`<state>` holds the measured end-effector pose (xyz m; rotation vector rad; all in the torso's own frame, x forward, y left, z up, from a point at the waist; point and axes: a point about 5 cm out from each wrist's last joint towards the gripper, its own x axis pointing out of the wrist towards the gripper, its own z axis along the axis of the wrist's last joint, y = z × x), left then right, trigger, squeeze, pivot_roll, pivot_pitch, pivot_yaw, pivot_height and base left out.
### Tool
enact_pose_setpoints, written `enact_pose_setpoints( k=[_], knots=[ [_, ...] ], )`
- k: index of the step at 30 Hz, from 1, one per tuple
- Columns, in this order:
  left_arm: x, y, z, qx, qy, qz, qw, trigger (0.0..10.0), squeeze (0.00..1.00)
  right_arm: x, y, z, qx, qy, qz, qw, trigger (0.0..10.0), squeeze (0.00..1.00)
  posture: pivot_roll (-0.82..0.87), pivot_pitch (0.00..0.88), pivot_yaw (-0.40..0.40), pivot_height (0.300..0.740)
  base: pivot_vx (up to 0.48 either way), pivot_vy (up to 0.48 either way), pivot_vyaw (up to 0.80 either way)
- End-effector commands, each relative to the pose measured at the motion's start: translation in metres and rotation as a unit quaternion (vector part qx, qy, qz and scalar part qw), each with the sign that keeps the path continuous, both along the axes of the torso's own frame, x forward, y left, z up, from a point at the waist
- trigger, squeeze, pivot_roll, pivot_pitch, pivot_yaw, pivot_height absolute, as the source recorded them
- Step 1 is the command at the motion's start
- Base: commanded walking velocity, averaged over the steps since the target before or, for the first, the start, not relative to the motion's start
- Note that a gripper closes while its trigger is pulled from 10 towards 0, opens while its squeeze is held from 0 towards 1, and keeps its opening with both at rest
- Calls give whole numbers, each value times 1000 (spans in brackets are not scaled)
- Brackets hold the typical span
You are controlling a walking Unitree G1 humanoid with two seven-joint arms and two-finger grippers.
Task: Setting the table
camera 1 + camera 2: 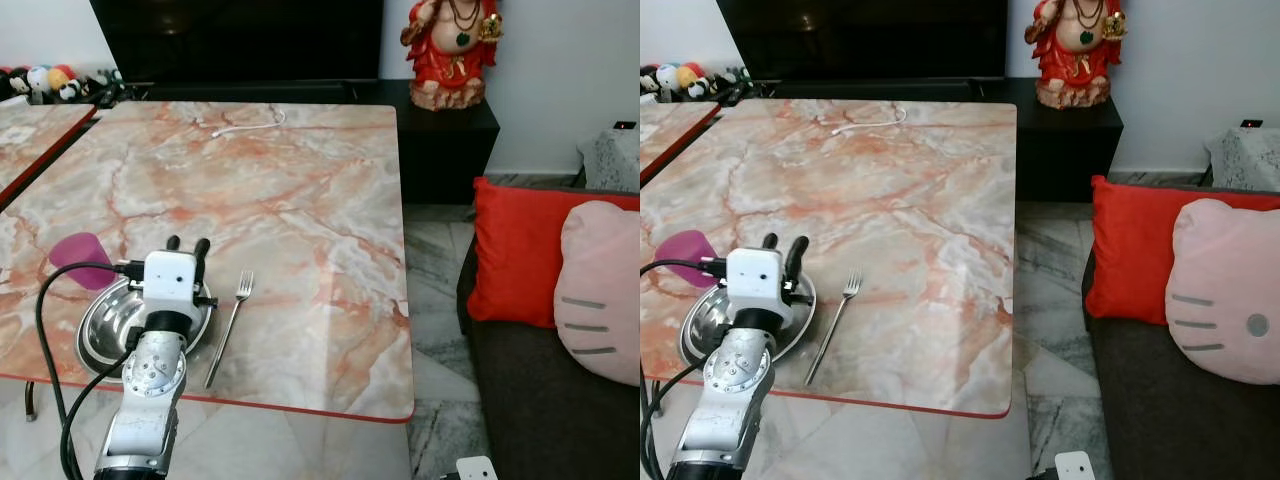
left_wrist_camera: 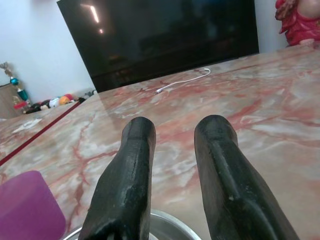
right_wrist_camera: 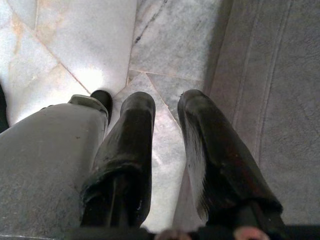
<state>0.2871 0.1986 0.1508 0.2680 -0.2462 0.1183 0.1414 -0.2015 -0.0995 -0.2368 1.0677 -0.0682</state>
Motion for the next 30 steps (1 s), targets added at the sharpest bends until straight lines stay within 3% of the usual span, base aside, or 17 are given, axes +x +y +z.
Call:
enact_pose_setpoints(
  k=[1,30],
  knots=[
    [-3,6,3,5,-10,11,1000,10000,0,-1,1,0,2,1,3,1000,10000,0,-37,37,30,740,0,0,0],
    [2,1,12,-7,-27,7,1000,10000,0,-1,0,0,1,1,3,1000,10000,0,-40,28,30,740,0,451,0]
  ],
)
